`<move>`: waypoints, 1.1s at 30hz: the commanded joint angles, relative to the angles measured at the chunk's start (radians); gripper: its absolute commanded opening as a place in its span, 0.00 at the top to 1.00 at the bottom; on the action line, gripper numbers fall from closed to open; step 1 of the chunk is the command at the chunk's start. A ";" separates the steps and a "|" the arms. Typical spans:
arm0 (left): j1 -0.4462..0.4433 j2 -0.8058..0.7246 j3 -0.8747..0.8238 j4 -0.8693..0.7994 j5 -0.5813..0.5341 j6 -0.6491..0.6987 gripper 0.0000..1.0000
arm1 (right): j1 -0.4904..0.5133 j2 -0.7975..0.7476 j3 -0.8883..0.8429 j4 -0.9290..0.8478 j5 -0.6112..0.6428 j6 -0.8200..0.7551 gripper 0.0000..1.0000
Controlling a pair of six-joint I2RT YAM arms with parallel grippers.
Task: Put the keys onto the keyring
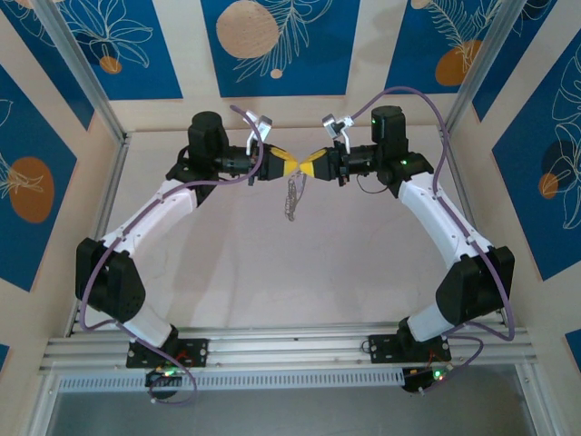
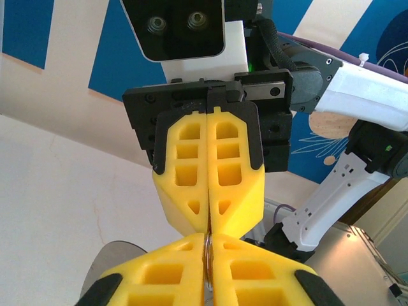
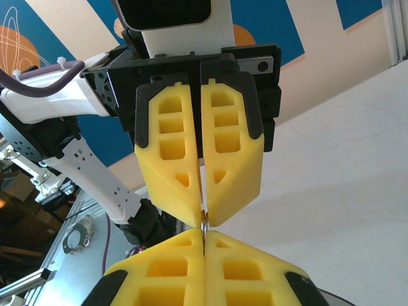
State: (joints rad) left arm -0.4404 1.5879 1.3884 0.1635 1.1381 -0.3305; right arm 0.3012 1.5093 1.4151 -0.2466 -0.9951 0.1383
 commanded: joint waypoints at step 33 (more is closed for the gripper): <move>0.003 -0.038 -0.044 0.028 0.030 0.033 1.00 | 0.013 0.040 0.048 0.077 0.014 0.068 1.00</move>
State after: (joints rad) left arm -0.4358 1.5852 1.3643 0.1509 1.1522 -0.2901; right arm 0.3088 1.5307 1.4231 -0.2310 -0.9947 0.1677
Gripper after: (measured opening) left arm 0.049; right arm 0.063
